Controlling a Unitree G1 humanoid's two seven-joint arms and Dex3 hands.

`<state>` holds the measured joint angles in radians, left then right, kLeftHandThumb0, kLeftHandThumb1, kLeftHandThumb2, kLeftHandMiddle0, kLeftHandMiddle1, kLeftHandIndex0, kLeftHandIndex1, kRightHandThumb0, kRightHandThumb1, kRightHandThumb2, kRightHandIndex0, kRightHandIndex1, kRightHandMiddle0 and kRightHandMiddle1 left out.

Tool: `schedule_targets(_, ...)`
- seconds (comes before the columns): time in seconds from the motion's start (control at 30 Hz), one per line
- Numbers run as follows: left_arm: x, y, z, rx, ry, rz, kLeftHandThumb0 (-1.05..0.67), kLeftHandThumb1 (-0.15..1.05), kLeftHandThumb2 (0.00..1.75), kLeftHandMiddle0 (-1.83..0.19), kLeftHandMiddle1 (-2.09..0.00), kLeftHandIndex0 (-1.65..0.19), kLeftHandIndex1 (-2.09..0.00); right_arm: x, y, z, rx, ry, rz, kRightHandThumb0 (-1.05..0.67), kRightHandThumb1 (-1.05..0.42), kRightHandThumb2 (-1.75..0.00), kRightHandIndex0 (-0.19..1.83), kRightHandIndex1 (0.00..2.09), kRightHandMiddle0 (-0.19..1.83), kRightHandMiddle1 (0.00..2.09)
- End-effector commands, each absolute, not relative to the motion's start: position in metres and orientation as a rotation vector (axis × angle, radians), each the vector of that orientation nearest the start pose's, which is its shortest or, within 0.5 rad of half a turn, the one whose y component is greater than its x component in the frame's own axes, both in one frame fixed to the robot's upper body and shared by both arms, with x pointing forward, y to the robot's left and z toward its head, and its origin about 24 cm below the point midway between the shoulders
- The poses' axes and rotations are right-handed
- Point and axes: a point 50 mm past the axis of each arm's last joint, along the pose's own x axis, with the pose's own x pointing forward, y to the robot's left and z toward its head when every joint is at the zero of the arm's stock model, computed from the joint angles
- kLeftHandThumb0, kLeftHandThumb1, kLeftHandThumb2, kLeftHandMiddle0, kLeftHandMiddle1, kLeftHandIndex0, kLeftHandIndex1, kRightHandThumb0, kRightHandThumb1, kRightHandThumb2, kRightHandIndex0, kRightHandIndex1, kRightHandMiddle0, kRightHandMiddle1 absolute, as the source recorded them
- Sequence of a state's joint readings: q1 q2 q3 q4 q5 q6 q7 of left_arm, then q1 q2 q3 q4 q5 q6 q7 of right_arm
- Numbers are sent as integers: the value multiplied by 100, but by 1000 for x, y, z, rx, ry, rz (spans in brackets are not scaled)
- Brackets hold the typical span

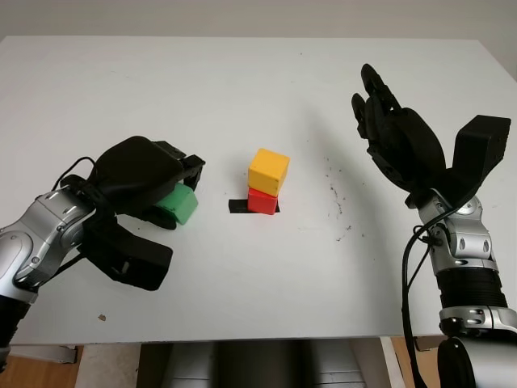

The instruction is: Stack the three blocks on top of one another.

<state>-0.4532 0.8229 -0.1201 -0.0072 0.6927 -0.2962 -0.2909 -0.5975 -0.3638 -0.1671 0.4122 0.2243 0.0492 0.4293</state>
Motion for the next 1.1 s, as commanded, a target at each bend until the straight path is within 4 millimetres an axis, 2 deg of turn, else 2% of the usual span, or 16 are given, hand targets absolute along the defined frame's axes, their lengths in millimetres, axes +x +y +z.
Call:
schedule_targets(0.0, 302, 207, 208, 1522, -470, -314, -45, 104, 8, -31, -32, -18, -171, 355, -214, 153, -81, -192, 294, -74, -105, -68, -19, 0, -19, 0)
schedule_targets(0.1, 301, 210, 221, 1365, -446, -310, -47, 105, 11, -30, -22, -20, -162, 354, -214, 153, -82, -187, 303, -74, -105, -68, -19, 0, -19, 0)
schedule_targets(0.23, 303, 210, 238, 1217, -437, -321, -49, 105, 11, -28, -15, -21, -161, 354, -213, 152, -85, -182, 313, -74, -105, -69, -19, 0, -19, 0)
schedule_targets(0.4, 308, 205, 262, 1026, -458, -331, -48, 103, 6, -31, -13, -27, -158, 355, -210, 151, -97, -180, 320, -74, -105, -69, -19, 0, -19, 0)
schedule_targets(0.53, 314, 201, 274, 876, -458, -343, -51, 102, 6, -34, -13, -33, -157, 355, -208, 150, -97, -182, 330, -73, -105, -71, -19, 0, -19, 0)
schedule_targets(0.6, 319, 199, 275, 690, -443, -357, -46, 100, 5, -33, -11, -37, -153, 355, -207, 149, -89, -186, 331, -72, -105, -71, -19, 0, -19, 0)
schedule_targets(0.7, 325, 198, 275, 529, -422, -366, -45, 98, 5, -32, -9, -42, -144, 354, -205, 147, -68, -193, 334, -71, -105, -70, -19, 0, -19, 0)
schedule_targets(0.9, 340, 191, 269, 336, -368, -416, -52, 99, 5, -26, -4, -44, -135, 353, -204, 146, -62, -198, 336, -69, -105, -71, -19, 0, -19, 0)
schedule_targets(1.07, 351, 178, 260, 201, -300, -480, -55, 100, 6, -19, -3, -48, -133, 353, -205, 145, -50, -196, 330, -69, -105, -71, -19, 0, -19, 0)
